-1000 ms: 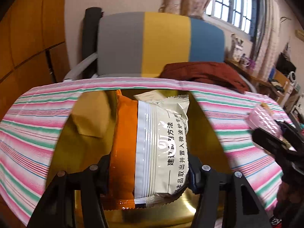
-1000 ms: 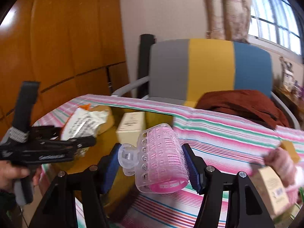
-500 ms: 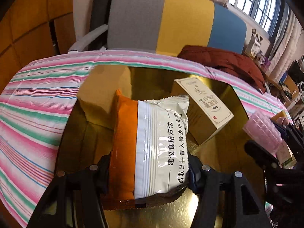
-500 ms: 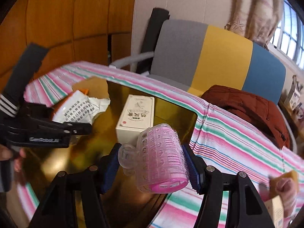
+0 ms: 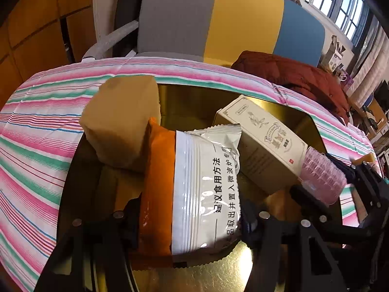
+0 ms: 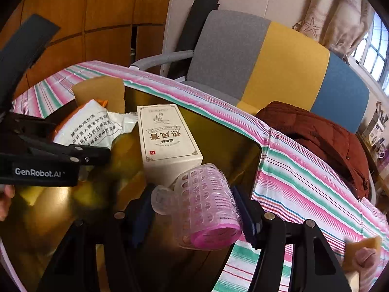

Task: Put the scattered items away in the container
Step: 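Carry both items to the tin while the right tool drops the pink roller inside, then lower the snack packet into the tin and open the left tool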

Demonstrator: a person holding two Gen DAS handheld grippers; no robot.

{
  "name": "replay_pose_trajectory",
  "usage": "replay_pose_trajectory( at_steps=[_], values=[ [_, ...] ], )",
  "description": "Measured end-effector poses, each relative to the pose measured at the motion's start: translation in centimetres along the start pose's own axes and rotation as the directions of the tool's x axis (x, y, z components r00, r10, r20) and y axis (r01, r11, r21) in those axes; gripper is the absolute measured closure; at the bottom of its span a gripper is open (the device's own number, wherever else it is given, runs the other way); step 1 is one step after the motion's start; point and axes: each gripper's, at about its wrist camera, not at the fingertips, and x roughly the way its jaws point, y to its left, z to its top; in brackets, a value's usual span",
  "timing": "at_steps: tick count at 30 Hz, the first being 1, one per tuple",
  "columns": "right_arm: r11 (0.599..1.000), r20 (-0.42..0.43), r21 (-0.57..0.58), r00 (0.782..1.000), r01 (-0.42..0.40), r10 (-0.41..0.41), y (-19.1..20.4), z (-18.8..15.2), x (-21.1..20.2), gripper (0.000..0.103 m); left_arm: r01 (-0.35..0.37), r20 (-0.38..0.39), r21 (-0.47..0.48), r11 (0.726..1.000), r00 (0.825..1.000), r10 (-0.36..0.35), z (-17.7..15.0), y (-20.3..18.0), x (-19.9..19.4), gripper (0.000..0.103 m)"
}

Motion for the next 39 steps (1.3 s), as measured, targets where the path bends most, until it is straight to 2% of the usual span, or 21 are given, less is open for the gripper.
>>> replay_pose_trajectory(
  at_steps=[6, 8, 9, 10, 15, 21, 26, 29, 35, 39],
  values=[
    [1.0, 0.02, -0.001, 1.0, 0.01, -0.01, 0.1, 0.0, -0.3, 0.035, -0.025, 0.014, 0.008, 1.0, 1.0, 0.025, 0.2, -0.1, -0.3, 0.037],
    [1.0, 0.043, 0.005, 0.999, 0.026, -0.026, 0.2, 0.1, -0.8, 0.028, -0.015, 0.033, -0.008, 1.0, 0.999, 0.015, 0.3, 0.1, -0.8, 0.036],
    [0.999, 0.053, 0.013, 0.998, 0.037, -0.038, 0.1, 0.1, -0.9, 0.019, -0.007, 0.04, -0.013, 1.0, 0.999, 0.008, 0.4, 0.2, -1.0, 0.036],
    [0.999, 0.062, 0.021, 0.997, 0.032, -0.034, 0.0, 0.1, -1.1, 0.017, -0.002, 0.047, -0.01, 1.0, 0.999, 0.003, 0.4, 0.2, -1.2, 0.035],
    [0.998, 0.08, 0.057, 0.996, 0.025, -0.029, -0.2, -0.2, -1.8, 0.017, -0.024, 0.086, 0.028, 0.999, 0.996, 0.021, 0.2, -0.2, -1.9, 0.035],
    [0.996, 0.131, 0.093, 0.991, 0.009, -0.021, -0.5, -0.9, -3.4, 0.016, -0.078, 0.205, 0.058, 0.995, 0.977, 0.064, -0.8, -0.5, -4.2, 0.035],
    [0.992, 0.164, 0.124, 0.986, -0.003, -0.017, -0.9, -1.7, -4.8, 0.014, -0.119, 0.254, 0.082, 0.989, 0.963, 0.095, -1.7, -1.2, -5.5, 0.035],
    [0.99, 0.191, 0.143, 0.981, -0.004, -0.023, -1.0, -2.1, -5.9, 0.008, -0.142, 0.29, 0.088, 0.986, 0.951, 0.111, -2.6, -1.8, -6.6, 0.035],
    [0.984, 0.251, 0.178, 0.967, -0.008, -0.037, -0.7, -2.8, -9.0, 0.0, -0.138, 0.364, 0.093, 0.986, 0.927, 0.095, -5.0, -3.6, -9.7, 0.035],
    [0.979, 0.271, 0.205, 0.961, -0.006, -0.05, -0.6, -3.7, -10.7, 0.0, -0.119, 0.379, 0.09, 0.989, 0.922, 0.077, -6.6, -4.7, -11.2, 0.035]
  ],
)
